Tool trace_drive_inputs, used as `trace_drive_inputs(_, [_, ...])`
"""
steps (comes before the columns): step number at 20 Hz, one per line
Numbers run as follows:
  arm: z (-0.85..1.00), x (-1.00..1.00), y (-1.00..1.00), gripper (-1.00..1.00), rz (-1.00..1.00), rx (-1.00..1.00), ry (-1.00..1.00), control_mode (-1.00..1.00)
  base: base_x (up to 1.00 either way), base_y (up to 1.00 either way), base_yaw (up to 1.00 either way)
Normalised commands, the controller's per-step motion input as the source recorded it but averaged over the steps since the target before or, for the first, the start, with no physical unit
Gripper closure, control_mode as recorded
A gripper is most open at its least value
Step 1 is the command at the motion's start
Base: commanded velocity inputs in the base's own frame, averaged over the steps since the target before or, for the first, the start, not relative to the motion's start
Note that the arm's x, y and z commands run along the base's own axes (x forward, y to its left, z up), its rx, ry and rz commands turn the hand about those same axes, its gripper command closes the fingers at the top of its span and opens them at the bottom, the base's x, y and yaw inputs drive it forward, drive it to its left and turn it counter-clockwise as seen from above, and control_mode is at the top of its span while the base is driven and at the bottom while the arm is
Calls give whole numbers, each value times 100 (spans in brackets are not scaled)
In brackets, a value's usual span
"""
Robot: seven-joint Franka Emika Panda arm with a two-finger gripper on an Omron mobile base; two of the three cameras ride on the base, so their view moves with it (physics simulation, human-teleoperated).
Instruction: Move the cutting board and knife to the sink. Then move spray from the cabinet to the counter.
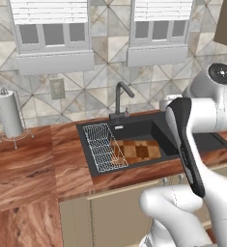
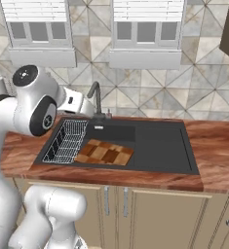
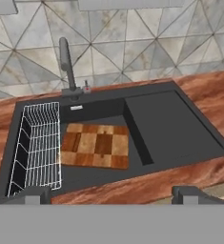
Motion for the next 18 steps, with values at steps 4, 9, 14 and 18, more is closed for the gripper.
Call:
trace_drive_inputs(4, [0,0,0,-100,0,0,0,100,-84,0,4])
trace_drive_inputs(9, [0,0,0,-100,0,0,0,100,-81,-11,7])
trace_drive_inputs(14, [0,0,0,-100,0,0,0,100,-47,-16,15])
trace_drive_inputs(18, [0,0,0,-100,0,0,0,100,-40,-31,46])
